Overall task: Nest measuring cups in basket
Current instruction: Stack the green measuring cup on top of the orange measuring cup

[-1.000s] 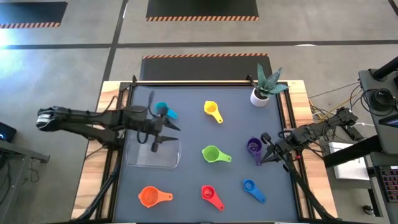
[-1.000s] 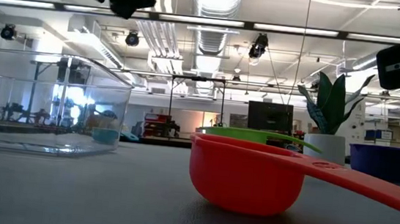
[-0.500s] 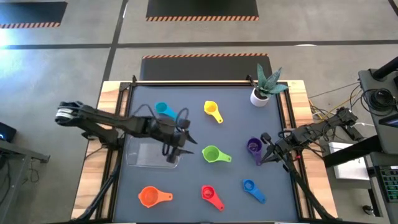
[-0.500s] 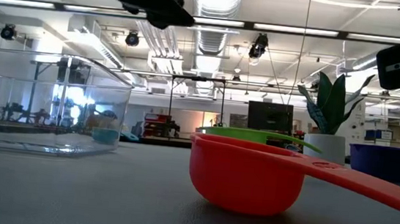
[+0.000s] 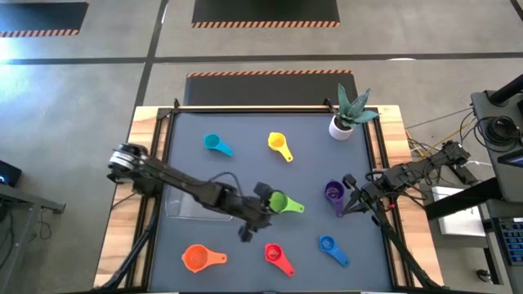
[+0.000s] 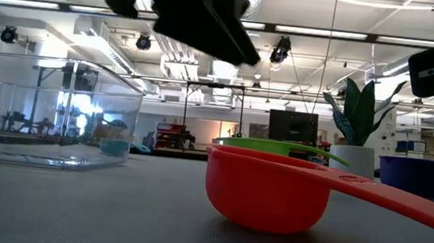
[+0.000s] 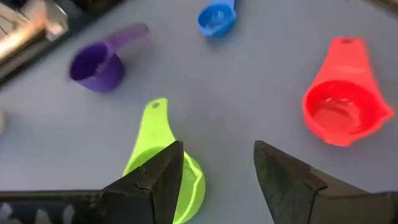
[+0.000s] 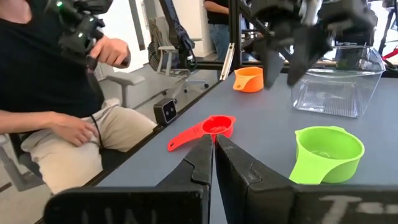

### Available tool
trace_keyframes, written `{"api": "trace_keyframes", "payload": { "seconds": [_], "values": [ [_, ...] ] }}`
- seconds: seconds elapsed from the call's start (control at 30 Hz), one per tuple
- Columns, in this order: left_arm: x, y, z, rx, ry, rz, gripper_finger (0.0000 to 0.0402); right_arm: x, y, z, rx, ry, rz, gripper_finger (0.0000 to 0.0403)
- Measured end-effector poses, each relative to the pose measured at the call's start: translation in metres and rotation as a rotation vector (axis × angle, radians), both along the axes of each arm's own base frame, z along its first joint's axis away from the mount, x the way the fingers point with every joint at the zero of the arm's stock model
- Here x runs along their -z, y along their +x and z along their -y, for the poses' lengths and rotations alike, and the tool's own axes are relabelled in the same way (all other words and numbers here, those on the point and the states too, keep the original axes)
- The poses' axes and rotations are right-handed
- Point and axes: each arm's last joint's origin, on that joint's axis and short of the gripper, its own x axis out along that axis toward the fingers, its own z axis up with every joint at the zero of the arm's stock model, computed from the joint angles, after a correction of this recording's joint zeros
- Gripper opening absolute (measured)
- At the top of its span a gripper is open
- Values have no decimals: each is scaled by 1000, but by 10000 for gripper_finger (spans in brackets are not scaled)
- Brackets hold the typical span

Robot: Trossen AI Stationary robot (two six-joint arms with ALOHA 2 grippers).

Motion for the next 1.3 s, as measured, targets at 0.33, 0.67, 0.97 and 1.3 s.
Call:
{"api": "trace_keyframes", "payload": {
  "seconds": [0.33,0.67,0.97,1.3],
  "values": [
    [32,49,11,-103,192,-276,178,0,0,0,0,0,0,9],
    [52,71,11,-156,206,-405,175,0,0,0,0,0,0,9],
    [48,70,11,-199,173,-399,31,0,0,0,0,0,-1,9],
    [2,35,33,-317,202,-426,5,0,0,0,0,0,-1,9]
  ]
}}
